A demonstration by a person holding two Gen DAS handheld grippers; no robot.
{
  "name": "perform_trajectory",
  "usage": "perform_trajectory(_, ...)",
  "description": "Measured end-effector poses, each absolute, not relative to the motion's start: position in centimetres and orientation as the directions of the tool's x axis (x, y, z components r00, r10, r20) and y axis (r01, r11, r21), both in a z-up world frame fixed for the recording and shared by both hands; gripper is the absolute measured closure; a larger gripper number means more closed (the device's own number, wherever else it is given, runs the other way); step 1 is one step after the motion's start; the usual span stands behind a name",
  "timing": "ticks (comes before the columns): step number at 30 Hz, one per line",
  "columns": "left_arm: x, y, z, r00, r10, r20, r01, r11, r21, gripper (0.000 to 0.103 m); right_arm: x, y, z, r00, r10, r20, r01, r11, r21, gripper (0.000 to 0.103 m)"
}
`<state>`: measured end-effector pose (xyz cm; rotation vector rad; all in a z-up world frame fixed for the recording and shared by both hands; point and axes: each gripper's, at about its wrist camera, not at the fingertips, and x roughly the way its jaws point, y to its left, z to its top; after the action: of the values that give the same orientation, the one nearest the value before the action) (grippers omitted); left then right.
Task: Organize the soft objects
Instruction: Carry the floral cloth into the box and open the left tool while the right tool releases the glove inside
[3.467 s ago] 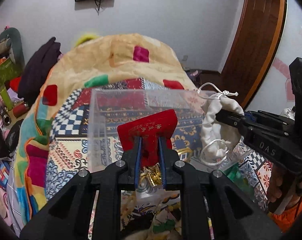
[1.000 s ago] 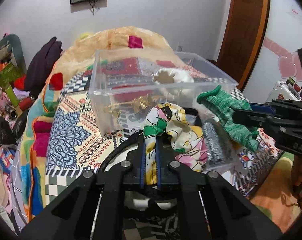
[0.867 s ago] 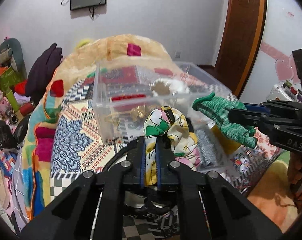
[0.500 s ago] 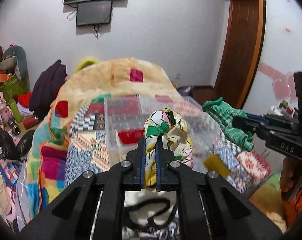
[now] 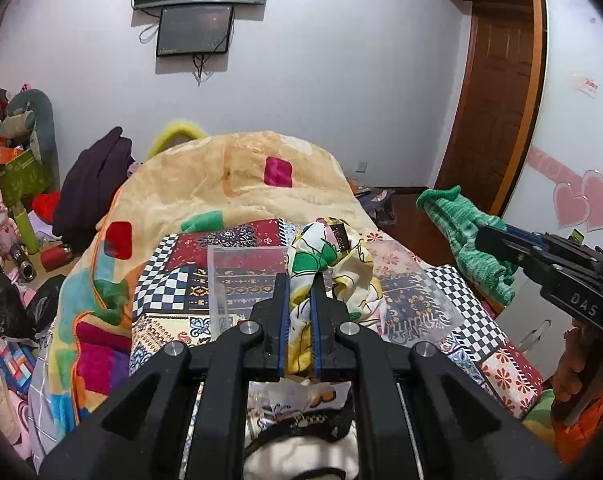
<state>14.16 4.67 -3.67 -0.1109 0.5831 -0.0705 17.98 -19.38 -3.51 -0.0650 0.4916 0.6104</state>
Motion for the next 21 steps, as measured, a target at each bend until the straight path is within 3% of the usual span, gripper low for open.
perform_trajectory(21,21.6,1.9,-11.0,0.669,-0.12,-0.734,0.102,0.992,-0.069,0.095,23.2,-16.9,-10.8,0.614,0.435,-0.659,-0.553,0.832,0.034,0.085)
